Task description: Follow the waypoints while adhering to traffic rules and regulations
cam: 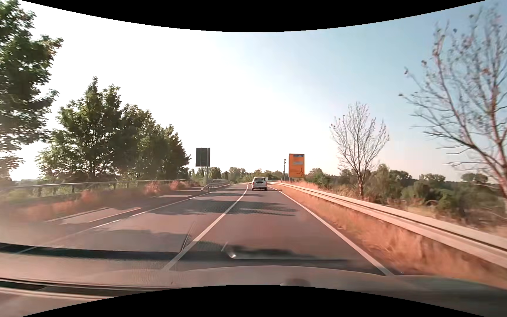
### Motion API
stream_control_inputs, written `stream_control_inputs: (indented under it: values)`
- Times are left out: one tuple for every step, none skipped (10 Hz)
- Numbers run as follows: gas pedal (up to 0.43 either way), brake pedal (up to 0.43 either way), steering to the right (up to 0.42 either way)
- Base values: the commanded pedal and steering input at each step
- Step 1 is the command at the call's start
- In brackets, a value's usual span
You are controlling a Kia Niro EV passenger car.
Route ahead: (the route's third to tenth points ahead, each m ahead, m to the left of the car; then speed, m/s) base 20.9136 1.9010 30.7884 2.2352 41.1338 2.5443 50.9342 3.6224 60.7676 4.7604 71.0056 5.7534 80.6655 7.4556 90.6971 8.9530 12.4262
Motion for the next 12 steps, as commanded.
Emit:
stream_control_inputs:
  values:
    - [0.197, 0.0, -0.015]
    - [0.197, 0.0, -0.015]
    - [0.197, 0.0, -0.015]
    - [0.197, 0.0, -0.015]
    - [0.197, 0.0, -0.015]
    - [0.197, 0.0, -0.015]
    - [0.197, 0.0, -0.015]
    - [0.197, 0.0, -0.015]
    - [0.197, 0.0, -0.015]
    - [0.197, 0.0, -0.014]
    - [0.197, 0.0, -0.014]
    - [0.197, 0.0, -0.012]
